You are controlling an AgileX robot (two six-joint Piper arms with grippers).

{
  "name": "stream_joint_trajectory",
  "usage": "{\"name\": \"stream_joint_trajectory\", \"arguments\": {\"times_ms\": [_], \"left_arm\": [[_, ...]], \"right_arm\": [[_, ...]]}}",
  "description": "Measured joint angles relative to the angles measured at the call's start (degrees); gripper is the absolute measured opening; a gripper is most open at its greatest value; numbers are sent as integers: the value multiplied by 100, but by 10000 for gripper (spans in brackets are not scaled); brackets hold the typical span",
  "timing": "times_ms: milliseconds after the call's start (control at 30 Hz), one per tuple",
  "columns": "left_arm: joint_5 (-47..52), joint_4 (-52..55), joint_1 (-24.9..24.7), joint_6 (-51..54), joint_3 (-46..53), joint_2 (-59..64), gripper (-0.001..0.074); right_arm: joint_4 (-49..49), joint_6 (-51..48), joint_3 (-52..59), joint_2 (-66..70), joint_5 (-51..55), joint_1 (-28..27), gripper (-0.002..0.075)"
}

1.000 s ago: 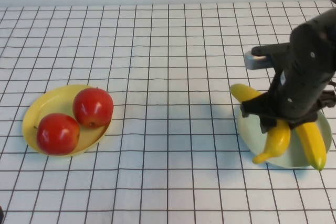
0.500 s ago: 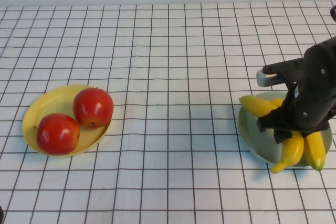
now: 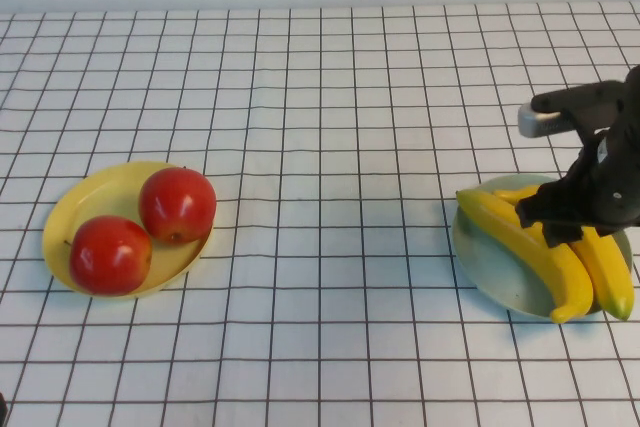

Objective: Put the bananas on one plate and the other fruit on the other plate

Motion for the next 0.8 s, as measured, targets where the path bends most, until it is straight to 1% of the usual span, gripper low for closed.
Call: {"name": "stream_joint_trajectory", "arguments": {"times_ms": [33, 67, 100, 200, 267, 300, 367, 467, 567, 800], "left_arm": [[0, 0, 0, 0, 0, 0, -4], [0, 0, 0, 0, 0, 0, -4], [0, 0, 0, 0, 0, 0, -4], [0, 0, 0, 0, 0, 0, -4], [0, 0, 0, 0, 0, 0, -4], [0, 0, 0, 0, 0, 0, -4], [0, 0, 0, 0, 0, 0, -4], [0, 0, 0, 3, 0, 0, -4], [0, 0, 0, 3, 0, 0, -4], [0, 0, 0, 3, 0, 0, -4]], "right_arm": [[11, 0, 43, -178, -43, 0, 387], [23, -7, 119, -346, -136, 0, 358], [76, -7, 233, -586, -303, 0, 313], [289, -7, 779, -1488, -1165, 0, 125], [438, -7, 1317, -2194, -1911, 0, 46], [452, -7, 1537, -2483, -2172, 0, 28], [464, -12, 2023, -3168, -2661, 0, 3], [464, -21, 2500, -3975, -2922, 0, -10], [521, -25, 2779, -4649, -2960, 0, -13], [835, -34, 3616, -5697, -2827, 0, -15]]}}
